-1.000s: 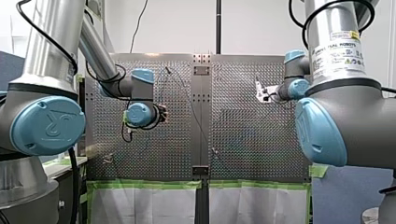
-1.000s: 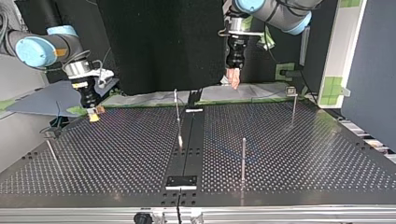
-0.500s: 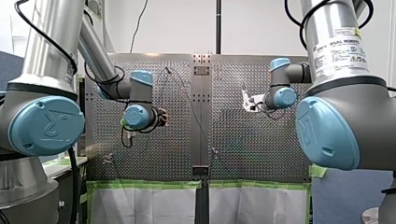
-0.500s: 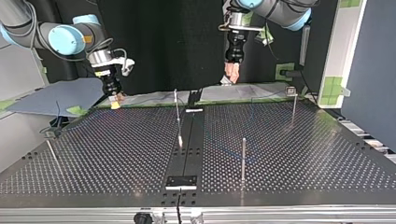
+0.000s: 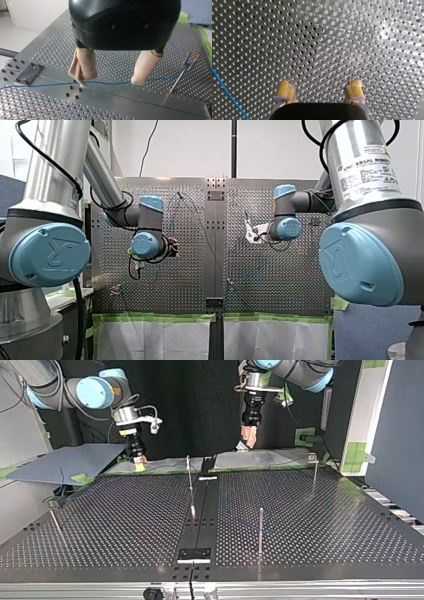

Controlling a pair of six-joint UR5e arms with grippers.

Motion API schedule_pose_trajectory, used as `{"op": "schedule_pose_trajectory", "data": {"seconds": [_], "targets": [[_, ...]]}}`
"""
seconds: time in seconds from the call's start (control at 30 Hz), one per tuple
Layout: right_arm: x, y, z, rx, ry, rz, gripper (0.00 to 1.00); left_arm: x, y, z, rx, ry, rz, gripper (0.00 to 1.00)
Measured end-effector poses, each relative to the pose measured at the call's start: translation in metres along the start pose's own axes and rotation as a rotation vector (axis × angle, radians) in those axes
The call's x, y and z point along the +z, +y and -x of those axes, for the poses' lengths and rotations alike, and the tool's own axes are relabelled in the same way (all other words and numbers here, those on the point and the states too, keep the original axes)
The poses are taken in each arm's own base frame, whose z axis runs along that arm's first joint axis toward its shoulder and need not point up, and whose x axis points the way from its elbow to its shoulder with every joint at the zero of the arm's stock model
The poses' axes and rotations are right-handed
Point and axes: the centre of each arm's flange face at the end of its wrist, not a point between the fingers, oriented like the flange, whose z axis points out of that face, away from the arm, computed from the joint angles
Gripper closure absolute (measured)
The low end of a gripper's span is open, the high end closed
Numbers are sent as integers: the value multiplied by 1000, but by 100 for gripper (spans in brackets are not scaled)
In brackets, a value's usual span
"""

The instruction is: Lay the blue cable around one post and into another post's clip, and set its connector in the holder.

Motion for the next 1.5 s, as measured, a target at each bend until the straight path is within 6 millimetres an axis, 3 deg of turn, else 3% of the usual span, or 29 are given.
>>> {"op": "schedule_pose_trajectory", "data": {"seconds": [0.57,0.8,1.07,1.17,1.5], "targets": [[-28,-69,17,49,29,-7,0,-3,6,-2,8,24,47,0],[-34,-106,35,50,17,-67,0,-5,8,-3,12,30,69,0],[-48,-146,36,53,16,-144,0,-5,9,-3,17,31,74,0],[-50,-150,37,56,13,-152,0,-6,9,-3,20,30,74,0],[-52,-134,51,85,-2,-133,0,-7,10,-4,24,25,73,0]]}}
